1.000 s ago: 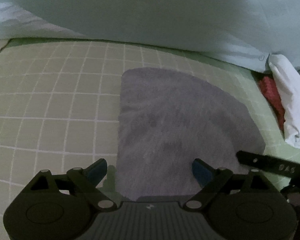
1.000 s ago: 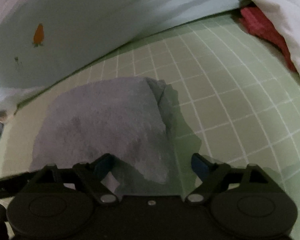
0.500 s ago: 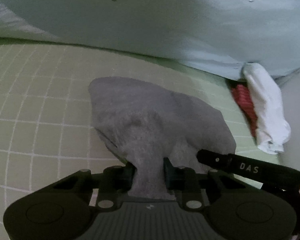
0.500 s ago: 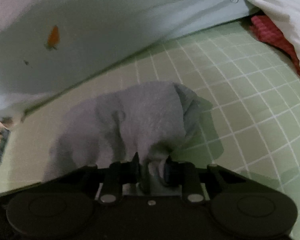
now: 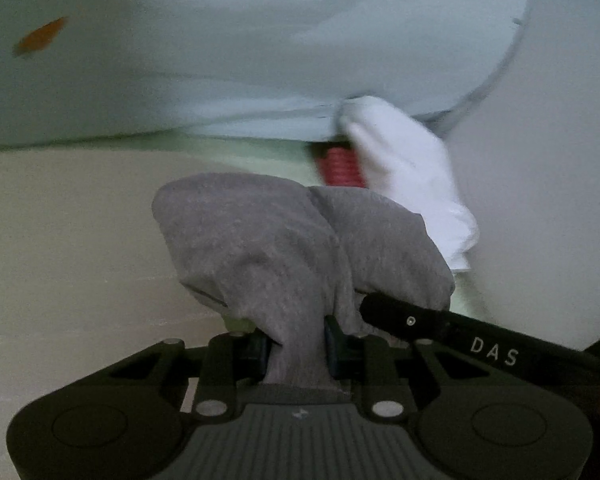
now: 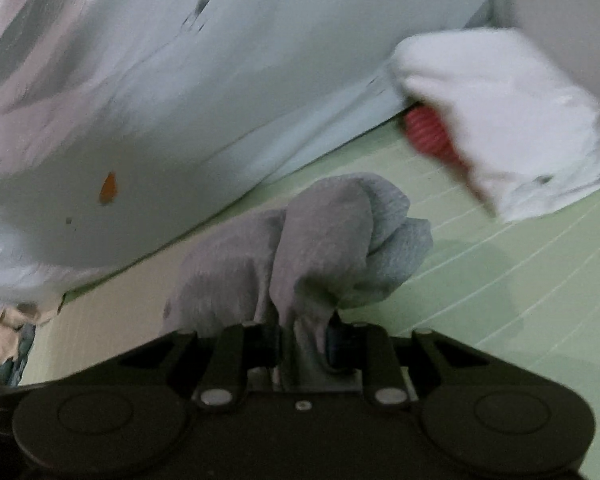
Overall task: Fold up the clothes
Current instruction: 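Lift the grey bundle with both grippers and carry it to the white folded stack, then lower the grey bundle onto the white stack and open both grippers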
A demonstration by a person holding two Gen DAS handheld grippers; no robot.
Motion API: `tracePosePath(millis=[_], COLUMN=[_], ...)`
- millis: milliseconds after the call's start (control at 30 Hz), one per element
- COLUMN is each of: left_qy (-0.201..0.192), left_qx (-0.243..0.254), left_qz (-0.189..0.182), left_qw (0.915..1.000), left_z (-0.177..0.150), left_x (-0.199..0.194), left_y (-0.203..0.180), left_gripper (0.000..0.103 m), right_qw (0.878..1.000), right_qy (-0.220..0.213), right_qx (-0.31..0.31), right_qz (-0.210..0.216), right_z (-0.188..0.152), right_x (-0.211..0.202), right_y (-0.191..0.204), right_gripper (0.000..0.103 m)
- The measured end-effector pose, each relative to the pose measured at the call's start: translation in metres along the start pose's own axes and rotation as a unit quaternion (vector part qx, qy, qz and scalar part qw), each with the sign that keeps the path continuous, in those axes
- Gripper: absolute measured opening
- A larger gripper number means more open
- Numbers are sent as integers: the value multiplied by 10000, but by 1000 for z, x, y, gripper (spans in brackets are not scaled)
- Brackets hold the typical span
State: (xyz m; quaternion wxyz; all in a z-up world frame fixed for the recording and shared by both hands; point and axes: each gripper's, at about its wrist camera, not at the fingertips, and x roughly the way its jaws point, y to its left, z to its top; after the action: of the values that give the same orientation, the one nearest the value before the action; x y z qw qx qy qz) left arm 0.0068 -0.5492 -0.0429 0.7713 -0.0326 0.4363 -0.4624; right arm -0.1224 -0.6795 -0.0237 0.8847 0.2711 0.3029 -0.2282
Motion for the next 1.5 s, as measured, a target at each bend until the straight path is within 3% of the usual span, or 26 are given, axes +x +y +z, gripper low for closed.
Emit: tracePosePath(millis=[200, 533, 667, 733, 800, 867, 933, 967, 1033, 1167, 1267, 1333, 1400, 1500], left_qy=[-420, -1206, -1250, -1079, -643, -62, 121, 81, 6, -112, -343, -499, -575, -712], left_qx=[194, 561, 616, 841, 917, 722, 532, 513, 572, 807, 1039, 1187, 1267, 1246], left_qz=[-216, -589, -363, 86, 679, 1155, 1136, 1096, 1123, 1143, 1127, 1154, 1159, 1088], left_qw=[9987, 9894, 9896, 9906, 9914, 9907, 9920, 9926, 9920, 9901, 9876, 9849, 9835, 9837], left_z=[32, 137, 157, 156, 151, 143, 134, 130, 124, 122, 113, 103, 92, 72], left_x=[46, 125, 158, 181, 213, 242, 249, 247, 242, 228, 206, 186, 166, 134], left_y=[-81, -202, -215, -214, -204, -185, -168, -165, -163, -173, -181, -186, -191, -196], left_gripper=[27, 27, 32, 36, 37, 37, 42, 48, 51, 59, 74, 74, 74, 83], right_qw=[9988, 9858, 9828, 9838, 9877, 9904, 9896, 9899, 9902, 9887, 9876, 9872, 9868, 9864], right_qy=[-418, -1454, -1615, -1576, -1240, -753, -405, -452, -547, -736, -943, -1055, -1112, -1136], right_qx=[-268, -840, -887, -794, -697, -592, -492, -425, -288, 23, 135, 72, 48, 54], right_qz=[-11, -65, -147, -309, -647, -1001, -1287, -1275, -1255, -1304, -1252, -1193, -1178, -1187], right_z=[56, 198, 245, 258, 259, 255, 248, 242, 231, 215, 199, 187, 178, 165], right_x=[-24, -40, -22, 2, 40, 80, 107, 107, 106, 83, 56, 36, 16, -12], right_y=[-67, -169, -203, -222, -243, -263, -278, -281, -287, -289, -282, -274, -267, -264], right_gripper=[21, 21, 21, 27, 34, 34, 34, 34, 41, 45, 61, 74, 76, 82])
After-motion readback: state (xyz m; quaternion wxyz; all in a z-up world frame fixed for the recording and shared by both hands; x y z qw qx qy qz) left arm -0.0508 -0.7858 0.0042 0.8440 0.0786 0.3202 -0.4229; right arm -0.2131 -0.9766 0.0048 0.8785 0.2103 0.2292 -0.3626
